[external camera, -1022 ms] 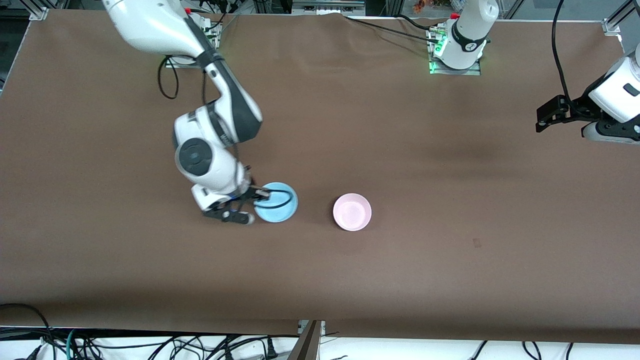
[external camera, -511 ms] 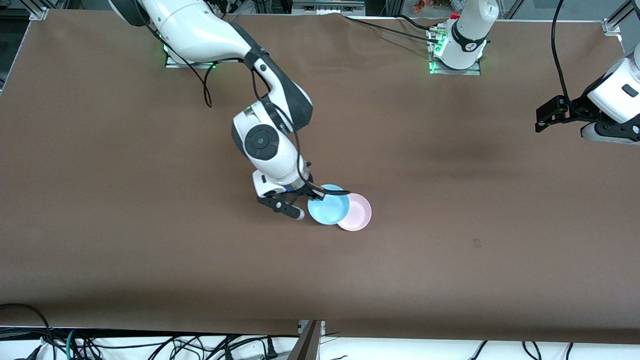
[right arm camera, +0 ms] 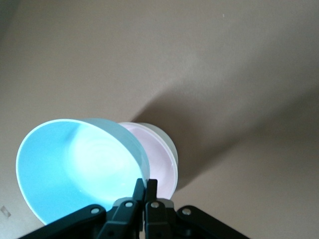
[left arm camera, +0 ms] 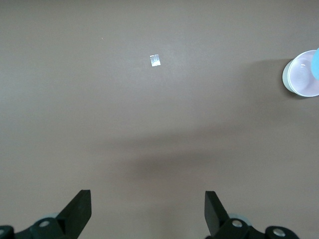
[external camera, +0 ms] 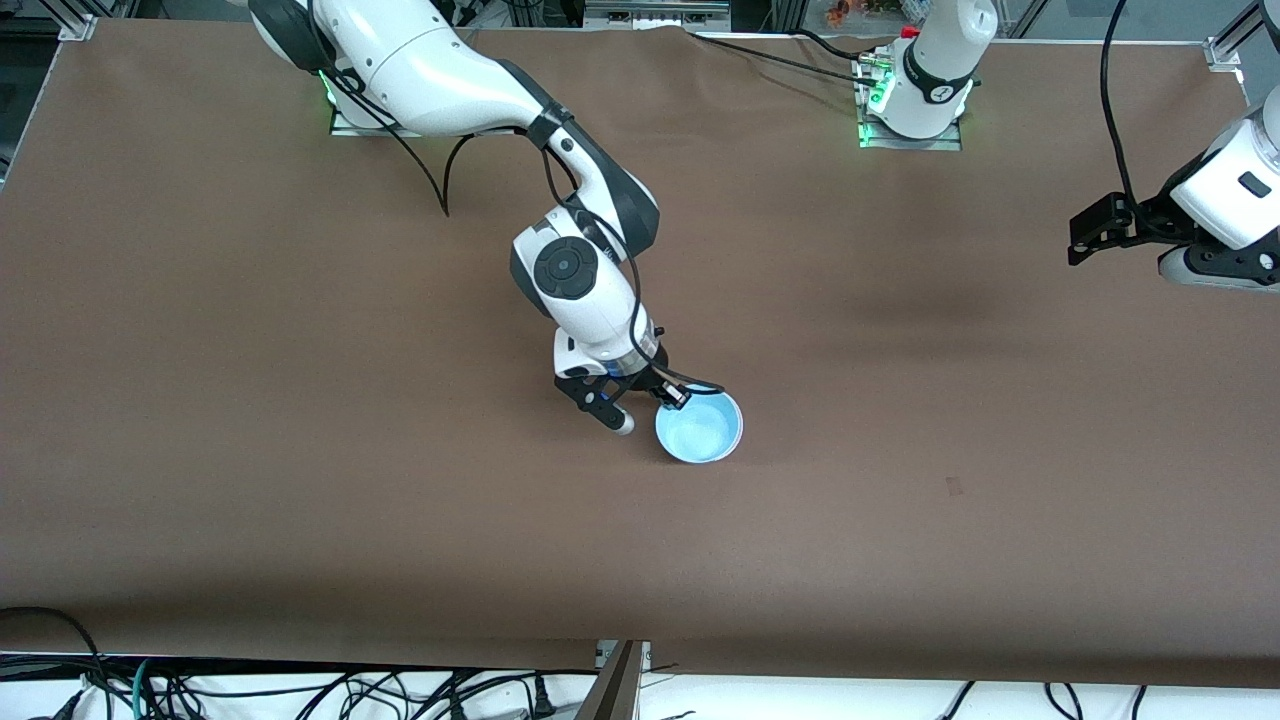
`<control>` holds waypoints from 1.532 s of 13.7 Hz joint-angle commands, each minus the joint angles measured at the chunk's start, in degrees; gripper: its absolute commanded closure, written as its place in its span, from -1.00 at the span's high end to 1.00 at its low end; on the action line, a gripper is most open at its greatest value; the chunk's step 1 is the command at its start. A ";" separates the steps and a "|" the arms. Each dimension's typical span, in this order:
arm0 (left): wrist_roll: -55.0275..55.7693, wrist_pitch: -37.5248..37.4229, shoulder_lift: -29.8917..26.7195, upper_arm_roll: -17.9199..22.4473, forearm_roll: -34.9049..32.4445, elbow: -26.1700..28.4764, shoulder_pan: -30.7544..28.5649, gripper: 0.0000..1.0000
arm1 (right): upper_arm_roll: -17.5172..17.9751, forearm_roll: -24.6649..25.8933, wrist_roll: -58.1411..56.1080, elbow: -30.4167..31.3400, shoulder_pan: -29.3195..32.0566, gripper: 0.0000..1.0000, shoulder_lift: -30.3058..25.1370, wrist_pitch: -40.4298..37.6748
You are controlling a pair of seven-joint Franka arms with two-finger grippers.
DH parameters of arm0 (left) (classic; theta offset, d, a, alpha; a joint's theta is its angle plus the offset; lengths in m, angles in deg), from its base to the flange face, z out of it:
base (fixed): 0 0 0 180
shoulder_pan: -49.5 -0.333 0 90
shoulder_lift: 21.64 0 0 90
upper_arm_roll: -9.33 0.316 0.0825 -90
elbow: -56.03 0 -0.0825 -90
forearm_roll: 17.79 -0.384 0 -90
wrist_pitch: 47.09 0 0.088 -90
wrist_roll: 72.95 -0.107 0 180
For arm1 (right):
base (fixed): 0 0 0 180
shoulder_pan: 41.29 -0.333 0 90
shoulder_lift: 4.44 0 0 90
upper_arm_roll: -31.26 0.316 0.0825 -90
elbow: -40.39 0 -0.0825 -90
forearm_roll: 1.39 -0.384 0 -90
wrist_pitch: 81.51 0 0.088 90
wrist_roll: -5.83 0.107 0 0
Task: Stack pink and blue bowls on white bowl
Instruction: 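Lower the blue bowl into the pink bowl with the right gripper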
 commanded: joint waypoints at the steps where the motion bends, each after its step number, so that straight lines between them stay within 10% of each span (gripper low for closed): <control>1: -0.51 0.79 -1.39 -0.42 -1.15 1.39 -0.87 1.00 | -0.18 -0.20 4.05 -2.46 -0.78 -1.00 2.40 1.75; 21: -0.51 0.96 -1.30 -0.51 -1.15 1.30 -0.87 1.00 | -0.27 0.15 3.36 -1.93 -1.49 -1.00 4.78 1.23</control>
